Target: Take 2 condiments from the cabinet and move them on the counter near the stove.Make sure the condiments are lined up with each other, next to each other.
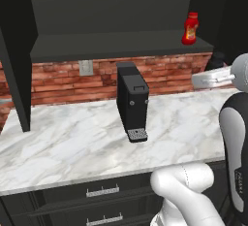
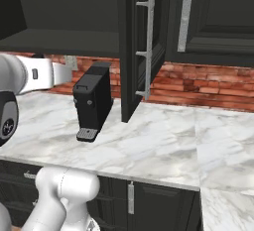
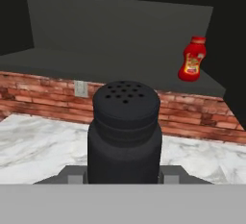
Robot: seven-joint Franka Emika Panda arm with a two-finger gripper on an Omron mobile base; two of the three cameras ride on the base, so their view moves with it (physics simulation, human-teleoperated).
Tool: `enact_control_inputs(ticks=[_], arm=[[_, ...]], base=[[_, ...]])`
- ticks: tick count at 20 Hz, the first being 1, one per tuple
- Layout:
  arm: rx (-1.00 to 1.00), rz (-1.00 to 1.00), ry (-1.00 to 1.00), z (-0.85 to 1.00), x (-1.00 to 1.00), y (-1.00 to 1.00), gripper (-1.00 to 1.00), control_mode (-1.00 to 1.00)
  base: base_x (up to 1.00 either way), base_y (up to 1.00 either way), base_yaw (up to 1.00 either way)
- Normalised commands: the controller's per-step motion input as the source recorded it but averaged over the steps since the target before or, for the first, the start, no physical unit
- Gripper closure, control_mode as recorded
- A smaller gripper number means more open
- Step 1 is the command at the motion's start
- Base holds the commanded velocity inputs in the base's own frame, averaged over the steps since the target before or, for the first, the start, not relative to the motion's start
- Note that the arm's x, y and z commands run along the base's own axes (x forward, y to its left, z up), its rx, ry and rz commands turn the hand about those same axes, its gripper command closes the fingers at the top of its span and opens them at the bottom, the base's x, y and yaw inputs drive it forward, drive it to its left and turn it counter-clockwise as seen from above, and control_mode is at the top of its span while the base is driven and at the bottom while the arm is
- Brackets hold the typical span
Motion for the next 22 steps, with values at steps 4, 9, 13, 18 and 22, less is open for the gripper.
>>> enact_control_inputs(ticks=[4, 9, 13, 18, 22], arm=[[0.00, -0.02, 0.00, -0.10, -0.08, 0.00, 1.00, -1.00], [0.00, 0.00, 0.00, -0.04, -0.04, 0.00, 1.00, 1.00], [0.00, 0.00, 0.00, 0.00, 0.00, 0.00, 1.00, 1.00], [0.00, 0.00, 0.00, 0.00, 0.00, 0.00, 1.00, 1.00], [0.00, 0.00, 0.00, 0.00, 0.00, 0.00, 1.00, 1.00]], base=[[0.00, 0.00, 0.00], [-0.15, 0.00, 0.00], [-0.64, 0.00, 0.00], [-0.93, 0.06, 0.00], [-0.96, 0.37, 0.06]])
